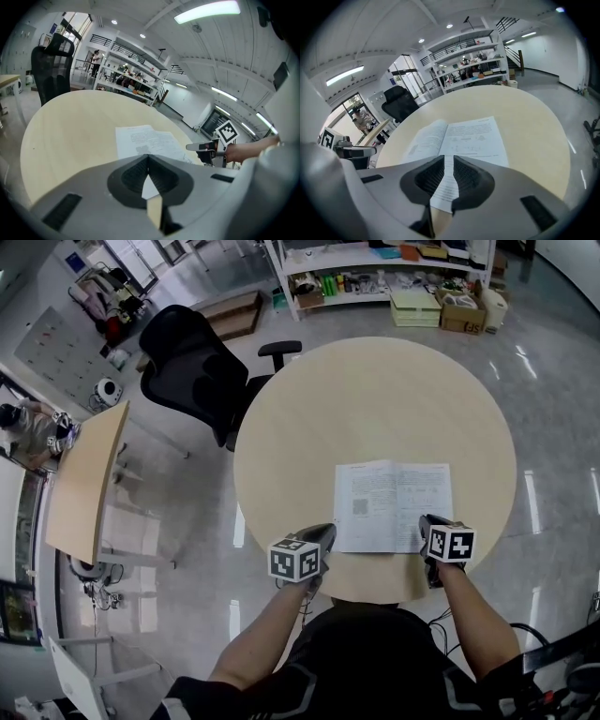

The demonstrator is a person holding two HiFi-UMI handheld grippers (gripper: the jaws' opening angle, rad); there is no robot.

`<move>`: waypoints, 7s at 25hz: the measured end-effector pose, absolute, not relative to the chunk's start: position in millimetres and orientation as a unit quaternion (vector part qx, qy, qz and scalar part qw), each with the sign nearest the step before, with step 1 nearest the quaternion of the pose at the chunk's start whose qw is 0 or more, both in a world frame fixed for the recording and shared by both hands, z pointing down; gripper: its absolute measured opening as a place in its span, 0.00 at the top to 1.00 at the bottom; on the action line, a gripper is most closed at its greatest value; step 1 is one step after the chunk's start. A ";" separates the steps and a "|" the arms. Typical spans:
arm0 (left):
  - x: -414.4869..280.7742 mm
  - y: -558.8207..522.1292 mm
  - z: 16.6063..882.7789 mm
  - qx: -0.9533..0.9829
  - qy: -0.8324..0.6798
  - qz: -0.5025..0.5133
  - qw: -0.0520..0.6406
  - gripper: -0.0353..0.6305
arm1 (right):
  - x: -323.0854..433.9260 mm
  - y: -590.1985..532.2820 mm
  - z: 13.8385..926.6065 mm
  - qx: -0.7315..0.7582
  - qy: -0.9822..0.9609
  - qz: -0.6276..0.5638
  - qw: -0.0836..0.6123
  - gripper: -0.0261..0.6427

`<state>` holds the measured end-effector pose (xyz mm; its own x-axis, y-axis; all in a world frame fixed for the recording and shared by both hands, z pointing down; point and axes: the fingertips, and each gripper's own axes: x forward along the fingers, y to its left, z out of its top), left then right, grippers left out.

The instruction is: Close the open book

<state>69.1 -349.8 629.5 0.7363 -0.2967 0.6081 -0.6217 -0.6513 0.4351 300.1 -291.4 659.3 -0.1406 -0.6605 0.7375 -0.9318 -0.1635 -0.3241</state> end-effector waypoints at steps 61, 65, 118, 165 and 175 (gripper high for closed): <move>20.4 -364.5 640.1 0.871 -0.273 0.218 0.345 0.97 | 97.7 -308.4 627.0 0.404 -0.822 0.008 0.401 0.96; 45.8 -365.3 640.0 0.878 -0.249 0.228 0.339 0.97 | 131.3 -297.8 616.4 0.449 -0.807 0.021 0.382 0.96; 137.0 -331.0 632.2 0.889 -0.160 0.272 0.332 0.97 | 344.9 -186.7 670.6 0.704 -0.598 0.327 0.199 0.96; -20.5 -335.0 653.8 0.832 -0.323 0.197 0.405 0.97 | 89.7 -311.3 702.6 0.337 -0.756 -0.113 0.550 0.89; 28.3 -342.4 652.3 0.846 -0.274 0.207 0.408 0.97 | 120.9 -300.5 642.4 0.469 -0.786 -0.044 0.400 0.93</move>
